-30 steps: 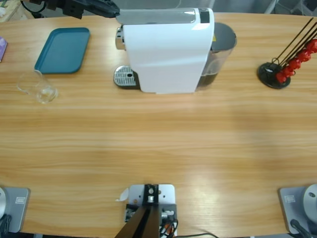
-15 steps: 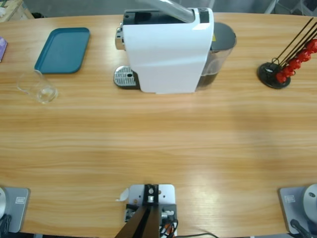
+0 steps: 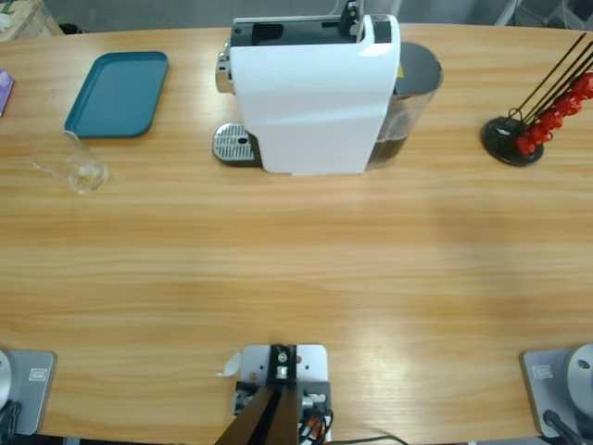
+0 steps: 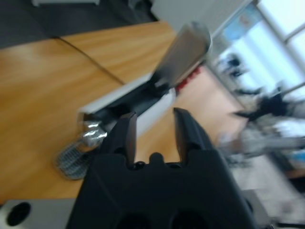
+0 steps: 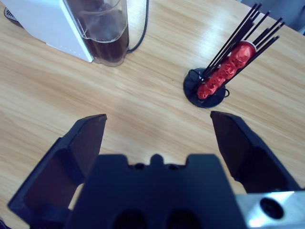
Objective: Pour coffee
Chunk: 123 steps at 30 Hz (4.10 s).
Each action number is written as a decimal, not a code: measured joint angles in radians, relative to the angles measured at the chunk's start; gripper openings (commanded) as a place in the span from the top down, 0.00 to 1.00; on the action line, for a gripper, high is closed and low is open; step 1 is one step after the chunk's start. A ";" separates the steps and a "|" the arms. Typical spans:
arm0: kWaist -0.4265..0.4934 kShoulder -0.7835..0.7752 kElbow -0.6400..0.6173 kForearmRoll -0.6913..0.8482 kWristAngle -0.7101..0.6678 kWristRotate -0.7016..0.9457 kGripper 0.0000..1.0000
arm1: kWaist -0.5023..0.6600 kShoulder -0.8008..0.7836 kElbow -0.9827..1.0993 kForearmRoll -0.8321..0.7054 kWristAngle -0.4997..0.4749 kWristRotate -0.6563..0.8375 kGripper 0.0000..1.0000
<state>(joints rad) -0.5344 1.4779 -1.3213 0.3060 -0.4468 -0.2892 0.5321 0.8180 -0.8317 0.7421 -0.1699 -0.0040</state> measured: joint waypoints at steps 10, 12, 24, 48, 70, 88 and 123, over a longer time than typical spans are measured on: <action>-0.187 -0.339 0.383 0.130 0.502 0.402 0.00 | -0.008 -0.004 -0.044 0.044 -0.134 0.081 0.25; -0.190 -0.414 0.478 0.132 0.469 0.408 0.00 | -0.042 0.001 -0.052 0.046 -0.167 0.105 0.28; -0.193 -0.554 0.616 0.159 0.423 0.404 0.00 | -0.228 0.273 0.028 -0.318 -0.162 0.172 0.26; -0.193 -0.554 0.616 0.162 0.423 0.384 0.01 | -0.325 0.530 0.041 -0.493 -0.135 0.190 0.63; -0.193 -0.554 0.616 0.162 0.423 0.384 0.01 | -0.329 0.530 0.050 -0.508 -0.139 0.189 0.92; -0.193 -0.554 0.616 0.162 0.423 0.384 0.01 | -0.292 0.475 -0.225 -0.287 -0.186 0.172 0.92; -0.194 -0.638 0.628 0.169 0.413 0.375 0.02 | 0.306 0.933 -1.141 0.212 0.429 -0.760 0.91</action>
<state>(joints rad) -0.7281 0.8399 -0.6931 0.4753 -0.0339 0.0857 0.8380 1.7514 -1.9726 0.9543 0.2594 -0.7637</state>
